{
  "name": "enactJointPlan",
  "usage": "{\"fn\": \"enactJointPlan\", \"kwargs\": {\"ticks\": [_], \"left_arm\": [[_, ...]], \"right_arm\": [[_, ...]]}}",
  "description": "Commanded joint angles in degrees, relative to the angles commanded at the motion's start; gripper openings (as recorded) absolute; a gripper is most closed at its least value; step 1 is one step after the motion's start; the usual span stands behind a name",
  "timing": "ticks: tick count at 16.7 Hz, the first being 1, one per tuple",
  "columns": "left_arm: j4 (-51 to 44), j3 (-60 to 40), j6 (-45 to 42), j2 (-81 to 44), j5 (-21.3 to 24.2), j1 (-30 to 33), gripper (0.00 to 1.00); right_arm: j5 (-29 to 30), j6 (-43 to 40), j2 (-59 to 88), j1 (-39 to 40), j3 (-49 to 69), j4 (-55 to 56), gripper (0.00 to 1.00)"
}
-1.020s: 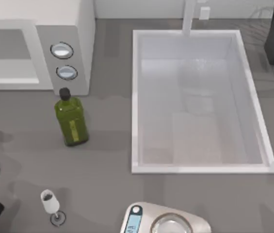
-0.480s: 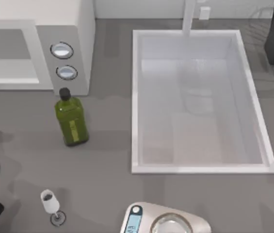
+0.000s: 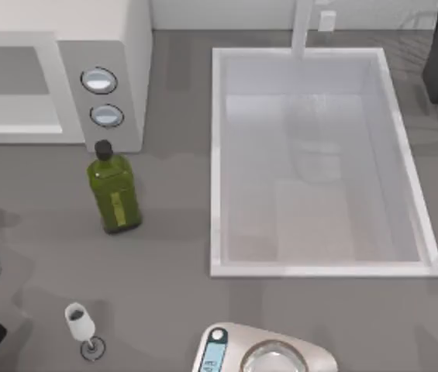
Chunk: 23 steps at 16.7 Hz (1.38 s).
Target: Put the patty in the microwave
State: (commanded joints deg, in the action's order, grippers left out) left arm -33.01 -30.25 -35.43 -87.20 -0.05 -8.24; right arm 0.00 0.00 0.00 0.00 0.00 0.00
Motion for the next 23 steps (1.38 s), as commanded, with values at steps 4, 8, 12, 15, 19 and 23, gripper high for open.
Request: {"fn": "enactJointPlan", "kwargs": {"ticks": [4,8,12,15,19,23], "left_arm": [[0.00,0.00,0.00,0.00,0.00,0.00,0.00],[-8.05,-4.67,-0.30,4.83,0.97,-0.32,0.00],[-19.35,-11.19,-0.26,8.37,0.96,-0.22,0.00],[-28.64,-16.53,-0.12,11.75,0.98,-0.05,0.00],[-32.92,-19.81,0.19,14.36,1.00,0.05,0.00],[-32.73,-19.67,0.08,14.12,0.98,-0.06,0.00]], "right_arm": [[0.00,0.00,0.00,0.00,0.00,0.00,1.00],[0.00,0.00,0.00,0.00,0.00,0.00,1.00],[0.00,0.00,0.00,0.00,0.00,0.00,1.00],[0.00,0.00,0.00,0.00,0.00,0.00,1.00],[0.00,0.00,0.00,0.00,0.00,0.00,1.00],[0.00,0.00,0.00,0.00,0.00,0.00,1.00]]}}
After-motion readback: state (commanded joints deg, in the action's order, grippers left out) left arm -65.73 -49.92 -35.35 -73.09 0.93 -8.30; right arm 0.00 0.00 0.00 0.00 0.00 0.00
